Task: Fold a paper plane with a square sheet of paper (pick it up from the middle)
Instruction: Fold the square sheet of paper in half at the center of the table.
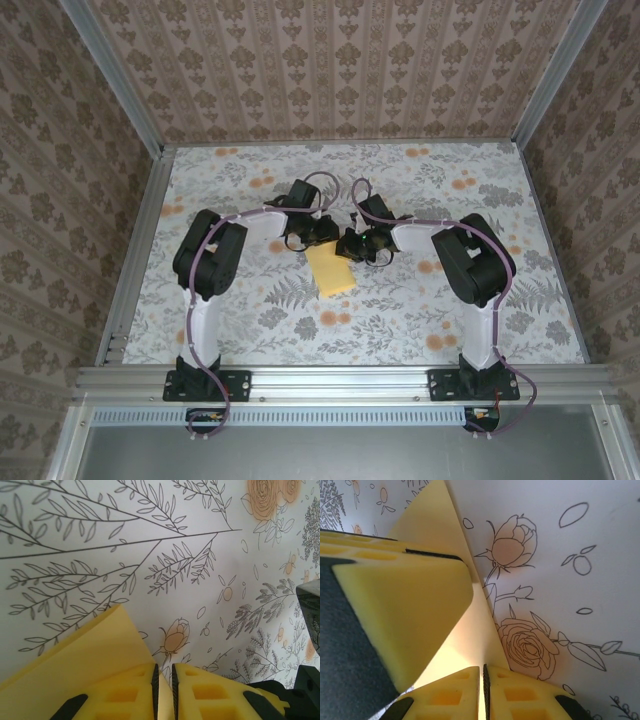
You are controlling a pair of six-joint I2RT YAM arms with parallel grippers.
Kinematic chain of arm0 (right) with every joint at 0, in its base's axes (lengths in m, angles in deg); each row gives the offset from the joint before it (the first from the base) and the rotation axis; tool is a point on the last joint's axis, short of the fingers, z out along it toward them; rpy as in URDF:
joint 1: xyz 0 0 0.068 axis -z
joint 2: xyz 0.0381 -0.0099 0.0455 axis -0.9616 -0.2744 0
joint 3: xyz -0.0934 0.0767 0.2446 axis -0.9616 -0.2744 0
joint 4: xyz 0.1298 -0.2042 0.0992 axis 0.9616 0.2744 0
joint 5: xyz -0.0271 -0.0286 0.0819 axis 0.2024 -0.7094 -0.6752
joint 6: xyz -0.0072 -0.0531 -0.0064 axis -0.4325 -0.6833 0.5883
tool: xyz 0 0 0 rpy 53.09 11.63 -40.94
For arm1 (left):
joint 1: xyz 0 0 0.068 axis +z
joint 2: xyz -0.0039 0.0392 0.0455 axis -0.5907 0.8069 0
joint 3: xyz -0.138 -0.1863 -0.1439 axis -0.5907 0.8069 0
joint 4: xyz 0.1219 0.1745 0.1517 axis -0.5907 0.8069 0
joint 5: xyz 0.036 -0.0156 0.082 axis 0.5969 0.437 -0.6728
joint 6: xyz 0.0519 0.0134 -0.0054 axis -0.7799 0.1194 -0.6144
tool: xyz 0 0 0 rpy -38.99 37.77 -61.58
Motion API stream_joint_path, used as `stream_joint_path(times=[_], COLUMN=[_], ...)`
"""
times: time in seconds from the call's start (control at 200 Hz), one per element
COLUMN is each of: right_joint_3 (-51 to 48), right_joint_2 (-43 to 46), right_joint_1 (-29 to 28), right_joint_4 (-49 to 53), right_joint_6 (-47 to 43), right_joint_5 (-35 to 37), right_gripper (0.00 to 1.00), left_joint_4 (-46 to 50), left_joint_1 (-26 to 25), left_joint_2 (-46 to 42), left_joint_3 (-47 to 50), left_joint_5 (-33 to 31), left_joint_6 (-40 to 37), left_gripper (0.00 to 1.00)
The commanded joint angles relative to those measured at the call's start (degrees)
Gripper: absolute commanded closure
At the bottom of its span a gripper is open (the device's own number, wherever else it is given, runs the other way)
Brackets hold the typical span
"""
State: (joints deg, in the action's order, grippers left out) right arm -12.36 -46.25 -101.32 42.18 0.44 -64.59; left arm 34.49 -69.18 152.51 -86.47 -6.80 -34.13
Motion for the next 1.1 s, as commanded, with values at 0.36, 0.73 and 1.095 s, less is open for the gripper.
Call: stream_joint_path(times=[0.36, 0.73, 1.095], right_joint_3=[-3.8, -12.5, -20.7], right_joint_2=[2.6, 7.9, 13.6], right_joint_1=[0.2, 0.2, -0.1], right_joint_4=[2.8, 2.5, 1.3], right_joint_6=[-2.2, -1.8, -0.2], right_joint_5=[-4.4, -6.5, -6.2], right_gripper=[0.89, 0.89, 0.89], left_joint_4=[5.1, 4.3, 4.1], left_joint_1=[1.0, 1.9, 1.9], left_joint_2=[3.3, 3.5, 3.3], left_joint_3=[0.7, 2.2, 1.6], left_joint_5=[-7.1, -7.3, -6.1], left_joint_6=[-1.3, -1.3, -1.7], left_gripper=[0.91, 0.91, 0.90])
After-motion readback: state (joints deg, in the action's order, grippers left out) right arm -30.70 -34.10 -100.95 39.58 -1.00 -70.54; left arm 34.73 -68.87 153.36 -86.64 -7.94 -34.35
